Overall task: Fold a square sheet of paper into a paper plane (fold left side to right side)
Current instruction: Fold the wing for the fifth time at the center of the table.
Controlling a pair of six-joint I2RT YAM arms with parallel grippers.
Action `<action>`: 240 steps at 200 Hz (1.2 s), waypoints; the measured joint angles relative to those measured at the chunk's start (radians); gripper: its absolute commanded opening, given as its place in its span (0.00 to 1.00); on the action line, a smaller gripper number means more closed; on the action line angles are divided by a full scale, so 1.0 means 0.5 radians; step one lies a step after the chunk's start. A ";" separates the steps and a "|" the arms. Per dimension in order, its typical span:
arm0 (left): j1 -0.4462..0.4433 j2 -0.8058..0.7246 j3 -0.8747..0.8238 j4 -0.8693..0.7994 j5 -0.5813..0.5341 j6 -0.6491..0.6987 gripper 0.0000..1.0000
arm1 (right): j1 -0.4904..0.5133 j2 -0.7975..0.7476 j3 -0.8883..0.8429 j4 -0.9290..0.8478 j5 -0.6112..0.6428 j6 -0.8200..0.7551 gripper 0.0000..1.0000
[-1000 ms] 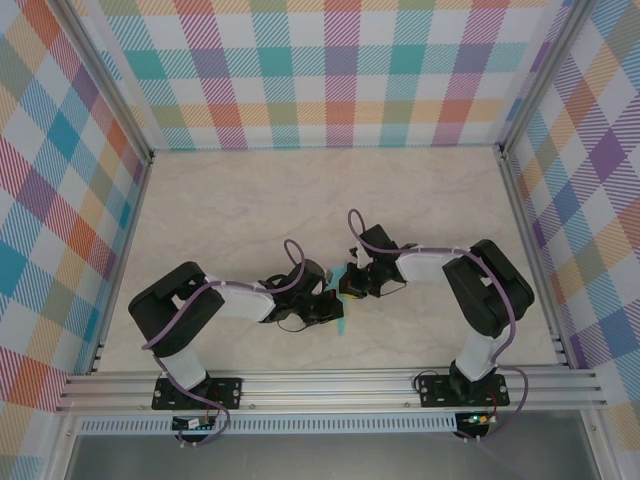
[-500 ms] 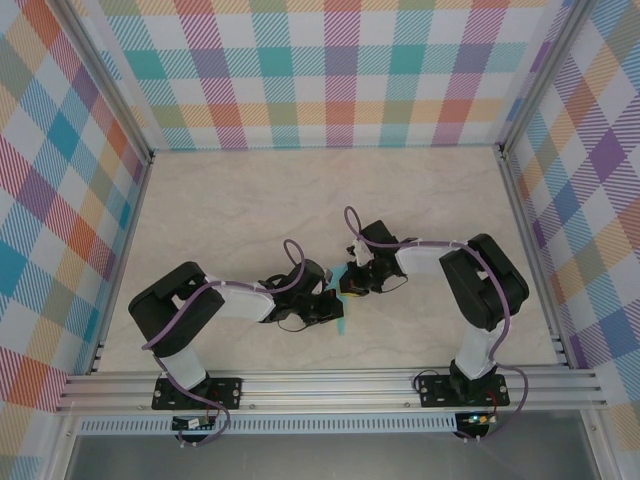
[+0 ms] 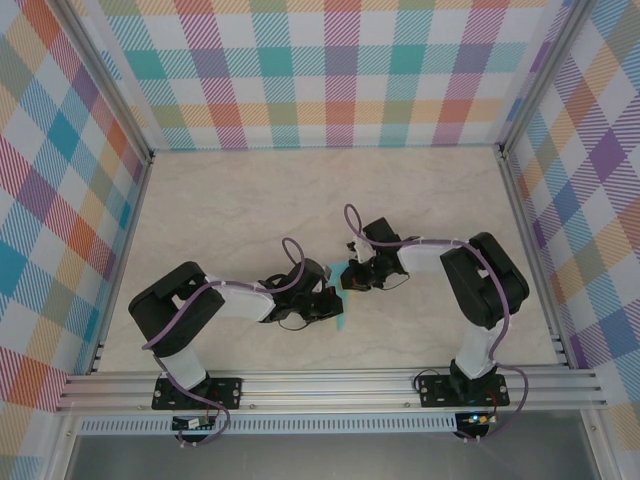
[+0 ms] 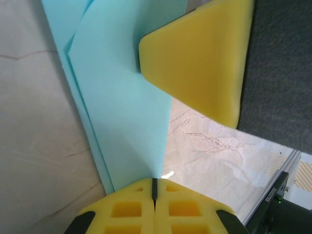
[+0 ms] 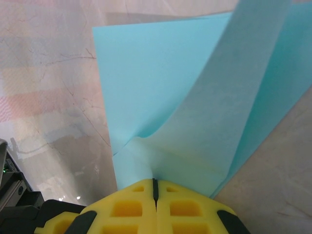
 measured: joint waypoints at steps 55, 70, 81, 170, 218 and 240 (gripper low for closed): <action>0.002 0.004 0.000 0.024 -0.037 0.000 0.01 | -0.056 0.064 0.089 0.013 0.009 -0.007 0.03; 0.002 0.004 -0.003 0.031 -0.037 0.000 0.01 | -0.073 0.085 0.122 0.019 0.031 -0.008 0.03; 0.002 0.005 -0.004 0.037 -0.038 0.000 0.01 | -0.079 0.095 0.138 0.017 0.034 -0.008 0.03; 0.002 0.005 -0.012 0.051 -0.047 -0.001 0.01 | -0.246 0.173 0.272 0.052 0.145 -0.051 0.05; 0.001 0.005 -0.014 0.049 -0.019 -0.008 0.01 | -0.361 0.264 0.440 0.034 0.245 -0.105 0.05; 0.001 0.005 -0.014 0.049 -0.018 -0.008 0.01 | -0.381 0.198 0.429 0.019 0.295 -0.111 0.06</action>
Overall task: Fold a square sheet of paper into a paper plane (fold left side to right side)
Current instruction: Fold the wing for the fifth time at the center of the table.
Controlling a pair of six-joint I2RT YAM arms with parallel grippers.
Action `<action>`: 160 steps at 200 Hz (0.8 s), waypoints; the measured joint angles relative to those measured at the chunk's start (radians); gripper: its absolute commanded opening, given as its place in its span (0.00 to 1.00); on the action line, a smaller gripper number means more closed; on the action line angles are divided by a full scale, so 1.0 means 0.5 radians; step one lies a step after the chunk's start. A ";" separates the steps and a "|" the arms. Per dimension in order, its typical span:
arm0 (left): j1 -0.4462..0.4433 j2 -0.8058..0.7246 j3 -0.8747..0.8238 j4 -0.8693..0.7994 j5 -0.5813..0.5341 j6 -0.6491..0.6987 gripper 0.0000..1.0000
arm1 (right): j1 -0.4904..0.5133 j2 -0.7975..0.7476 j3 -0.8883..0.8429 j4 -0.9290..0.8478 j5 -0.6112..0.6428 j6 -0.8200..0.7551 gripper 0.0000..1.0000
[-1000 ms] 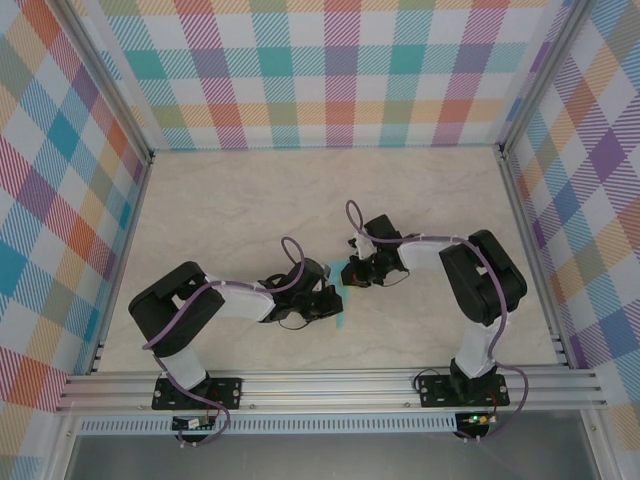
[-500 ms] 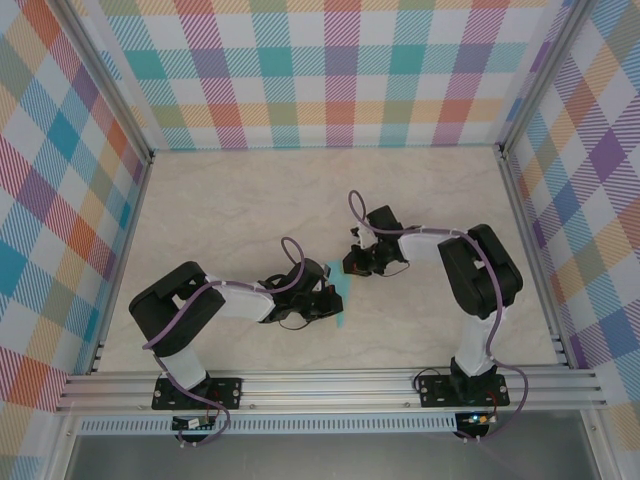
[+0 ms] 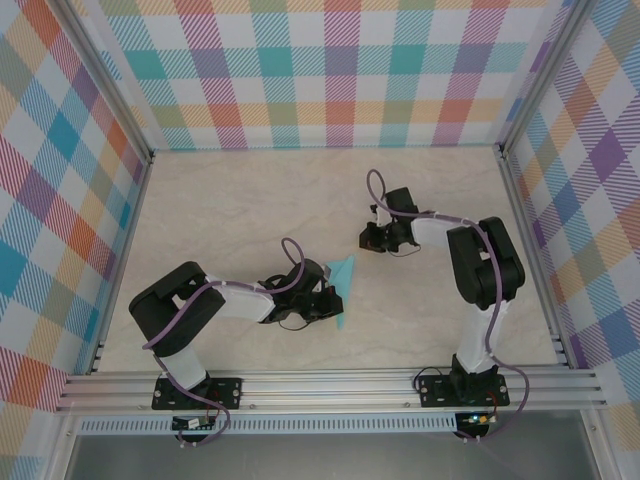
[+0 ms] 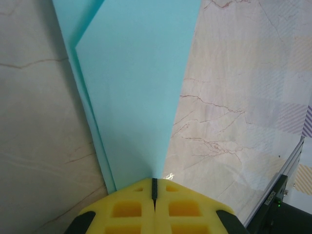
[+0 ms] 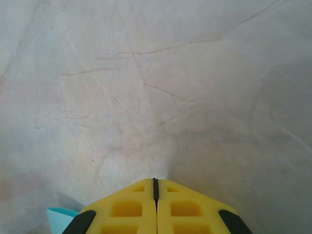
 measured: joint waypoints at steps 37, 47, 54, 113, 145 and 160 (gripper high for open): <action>0.000 0.000 0.001 -0.004 0.000 0.000 0.01 | 0.027 -0.378 -0.195 0.016 -0.041 0.029 0.05; 0.000 -0.001 0.002 -0.006 -0.001 0.001 0.01 | 0.071 -0.455 -0.257 0.047 -0.088 0.066 0.05; 0.000 -0.001 0.003 -0.008 -0.001 0.001 0.01 | 0.111 -0.478 -0.292 0.076 -0.124 0.093 0.05; -0.002 -0.018 0.005 -0.045 0.006 0.008 0.03 | 0.366 -0.172 -0.320 0.092 -0.280 0.315 0.05; -0.006 -0.098 0.005 -0.151 0.005 0.029 0.05 | 0.357 -0.032 -0.184 -0.081 -0.289 0.349 0.04; -0.011 -0.159 0.005 -0.208 0.014 0.057 0.07 | 0.357 -0.024 -0.160 -0.122 -0.279 0.349 0.04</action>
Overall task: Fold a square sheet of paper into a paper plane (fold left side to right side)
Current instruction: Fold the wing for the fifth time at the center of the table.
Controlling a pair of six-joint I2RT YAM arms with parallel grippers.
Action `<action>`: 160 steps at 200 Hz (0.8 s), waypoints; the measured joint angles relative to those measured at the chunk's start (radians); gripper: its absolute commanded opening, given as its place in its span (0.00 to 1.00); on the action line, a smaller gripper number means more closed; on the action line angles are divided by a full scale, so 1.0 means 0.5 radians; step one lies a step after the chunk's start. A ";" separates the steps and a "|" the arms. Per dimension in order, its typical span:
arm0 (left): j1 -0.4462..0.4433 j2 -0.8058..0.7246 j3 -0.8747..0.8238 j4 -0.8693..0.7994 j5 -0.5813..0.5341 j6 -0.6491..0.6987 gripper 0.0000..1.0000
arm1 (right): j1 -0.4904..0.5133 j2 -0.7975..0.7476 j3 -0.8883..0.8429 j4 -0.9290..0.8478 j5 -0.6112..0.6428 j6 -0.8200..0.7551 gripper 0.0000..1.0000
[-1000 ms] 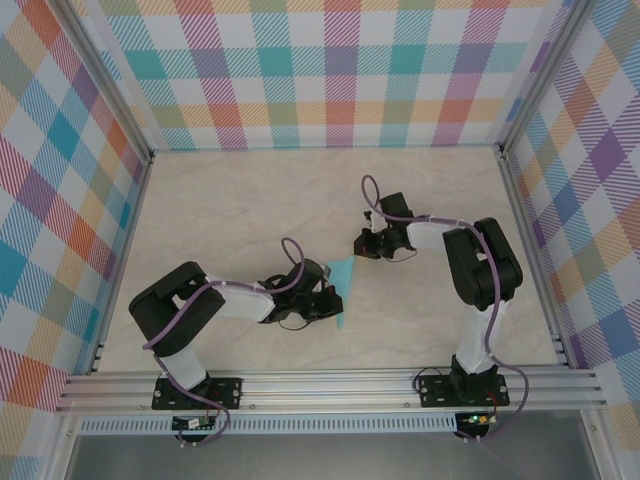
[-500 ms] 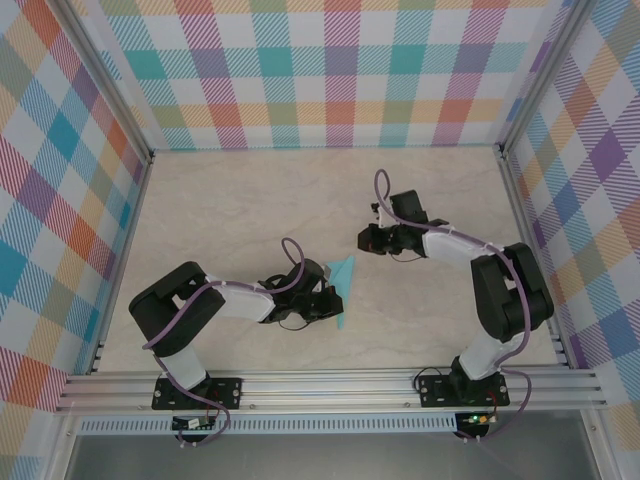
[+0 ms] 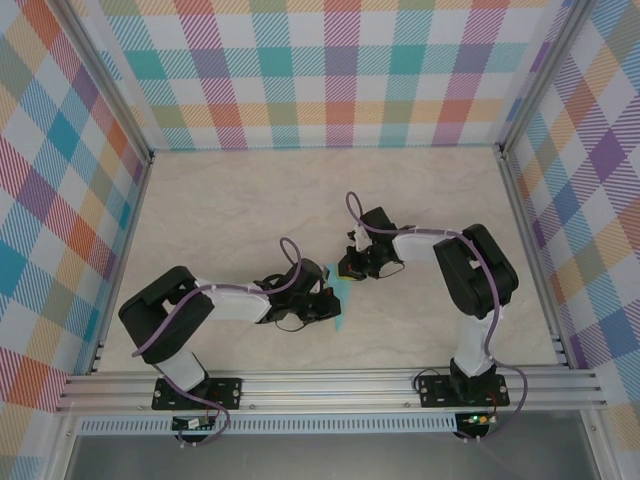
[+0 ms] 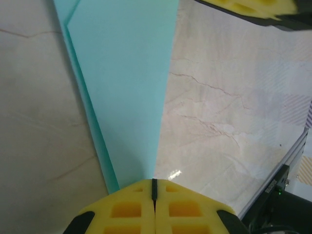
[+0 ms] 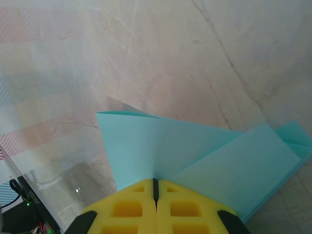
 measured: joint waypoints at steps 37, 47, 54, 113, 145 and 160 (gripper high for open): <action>-0.011 -0.108 0.043 -0.082 0.056 0.061 0.08 | 0.000 0.005 0.018 -0.031 0.014 -0.001 0.04; -0.014 -0.108 0.069 -0.085 0.071 0.076 0.07 | 0.000 0.005 0.018 -0.031 0.014 -0.001 0.04; -0.014 -0.108 0.083 -0.084 0.082 0.087 0.07 | 0.000 0.005 0.018 -0.031 0.014 -0.001 0.04; -0.014 0.127 0.140 -0.003 0.187 0.102 0.06 | 0.000 0.005 0.021 -0.037 0.022 -0.002 0.04; -0.014 0.143 0.117 0.014 0.188 0.101 0.06 | 0.000 0.005 0.031 -0.056 0.037 -0.002 0.04; -0.014 0.143 0.100 0.031 0.188 0.092 0.06 | 0.000 0.005 0.032 -0.059 0.039 -0.004 0.04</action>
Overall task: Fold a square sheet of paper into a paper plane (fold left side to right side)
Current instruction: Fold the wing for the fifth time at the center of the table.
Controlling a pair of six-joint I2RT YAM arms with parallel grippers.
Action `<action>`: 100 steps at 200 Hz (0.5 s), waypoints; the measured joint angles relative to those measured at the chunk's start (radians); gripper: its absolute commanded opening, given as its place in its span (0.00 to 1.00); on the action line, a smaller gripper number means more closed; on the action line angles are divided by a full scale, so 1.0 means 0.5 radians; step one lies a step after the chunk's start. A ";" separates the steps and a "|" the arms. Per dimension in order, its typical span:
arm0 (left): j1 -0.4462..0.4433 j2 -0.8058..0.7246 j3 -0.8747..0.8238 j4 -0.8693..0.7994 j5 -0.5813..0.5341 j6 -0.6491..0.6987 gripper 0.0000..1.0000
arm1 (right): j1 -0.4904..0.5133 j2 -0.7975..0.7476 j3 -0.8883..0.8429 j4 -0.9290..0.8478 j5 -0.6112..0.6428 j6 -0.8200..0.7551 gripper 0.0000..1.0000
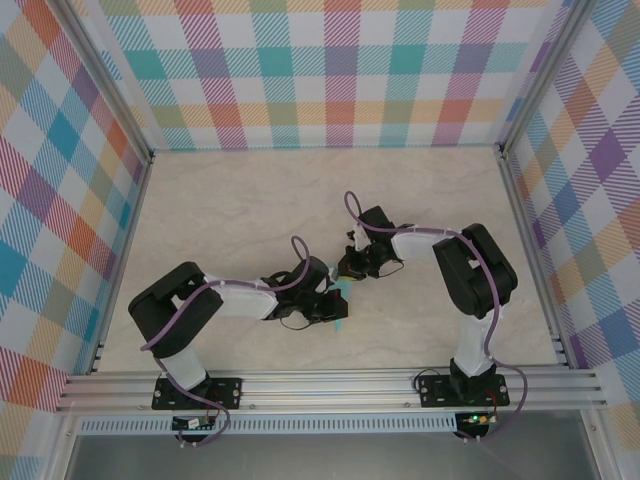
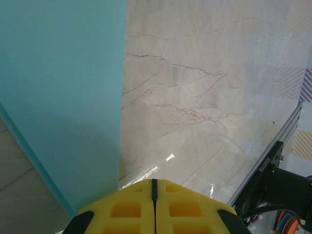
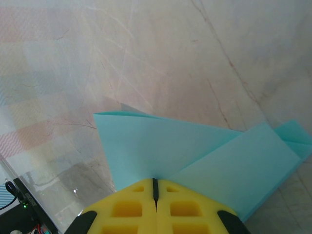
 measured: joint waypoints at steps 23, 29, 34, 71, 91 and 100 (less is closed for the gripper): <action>0.000 0.000 -0.021 0.020 -0.001 -0.017 0.06 | 0.001 0.000 0.008 -0.014 0.009 -0.005 0.04; 0.000 0.000 -0.024 0.026 -0.001 -0.021 0.06 | 0.001 0.000 0.008 -0.014 0.010 -0.005 0.04; -0.001 0.000 -0.027 0.028 -0.001 -0.021 0.06 | 0.001 0.000 0.009 -0.014 0.011 -0.005 0.04; -0.008 0.001 -0.057 0.071 -0.002 -0.029 0.05 | 0.002 0.004 0.023 -0.037 0.017 -0.005 0.04; -0.018 0.001 -0.077 0.082 -0.002 -0.030 0.05 | 0.004 0.008 0.033 -0.053 0.022 -0.006 0.04; -0.023 0.001 -0.083 0.085 -0.002 -0.031 0.05 | 0.004 0.009 0.037 -0.060 0.025 -0.006 0.04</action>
